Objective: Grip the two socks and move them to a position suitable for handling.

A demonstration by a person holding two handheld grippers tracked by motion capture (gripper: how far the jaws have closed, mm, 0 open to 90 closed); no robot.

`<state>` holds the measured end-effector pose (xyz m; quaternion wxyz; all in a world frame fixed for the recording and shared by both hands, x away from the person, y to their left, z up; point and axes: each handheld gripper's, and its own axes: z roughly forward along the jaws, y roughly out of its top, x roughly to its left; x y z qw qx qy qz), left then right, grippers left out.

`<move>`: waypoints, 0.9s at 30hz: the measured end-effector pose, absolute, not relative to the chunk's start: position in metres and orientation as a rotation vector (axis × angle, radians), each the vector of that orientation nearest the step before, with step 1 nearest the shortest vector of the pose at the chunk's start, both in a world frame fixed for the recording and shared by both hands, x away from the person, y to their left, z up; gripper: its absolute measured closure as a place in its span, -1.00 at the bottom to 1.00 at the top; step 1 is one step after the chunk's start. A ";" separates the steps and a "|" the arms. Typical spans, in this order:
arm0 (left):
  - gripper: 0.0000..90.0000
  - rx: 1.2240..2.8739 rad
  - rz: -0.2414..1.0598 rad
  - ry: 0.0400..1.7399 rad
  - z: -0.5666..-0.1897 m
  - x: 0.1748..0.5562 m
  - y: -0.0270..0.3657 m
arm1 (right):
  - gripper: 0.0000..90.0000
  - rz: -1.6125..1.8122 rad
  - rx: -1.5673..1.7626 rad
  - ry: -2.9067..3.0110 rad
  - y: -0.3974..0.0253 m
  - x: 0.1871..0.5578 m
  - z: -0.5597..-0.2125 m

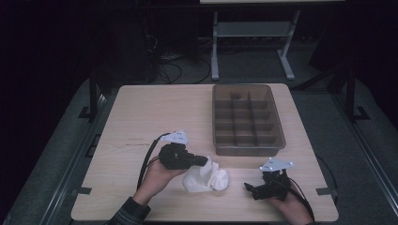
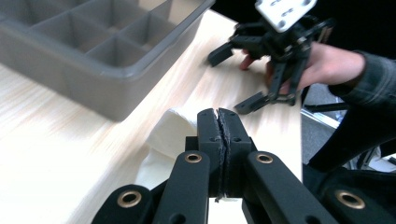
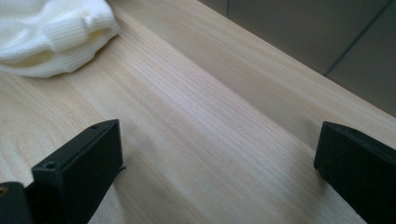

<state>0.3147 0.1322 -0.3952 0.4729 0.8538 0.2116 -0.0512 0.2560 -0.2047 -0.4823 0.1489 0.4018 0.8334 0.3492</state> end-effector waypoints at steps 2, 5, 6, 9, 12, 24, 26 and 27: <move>0.99 2.103 -0.119 0.530 -0.398 0.317 0.134 | -0.98 1.004 1.154 2.396 -0.205 0.256 -0.482; 0.98 2.130 -0.103 0.548 -0.403 0.321 0.136 | -0.98 1.007 1.159 2.396 -0.205 0.256 -0.482; 0.98 2.147 -0.087 0.558 -0.405 0.323 0.138 | -0.98 1.000 1.153 2.396 -0.205 0.256 -0.482; 0.98 2.166 -0.068 0.576 -0.410 0.326 0.141 | -0.98 1.000 1.153 2.397 -0.205 0.256 -0.482; 0.98 2.191 -0.051 0.601 -0.416 0.330 0.145 | -0.98 0.999 1.151 2.397 -0.205 0.256 -0.482; 0.97 2.274 -0.017 0.665 -0.436 0.335 0.154 | -0.98 1.000 1.152 2.396 -0.205 0.256 -0.482; 0.97 2.287 -0.011 0.672 -0.439 0.336 0.156 | -0.98 1.000 1.152 2.396 -0.205 0.256 -0.482; 0.96 2.287 -0.009 0.679 -0.440 0.336 0.156 | -0.98 1.000 1.152 2.396 -0.205 0.256 -0.482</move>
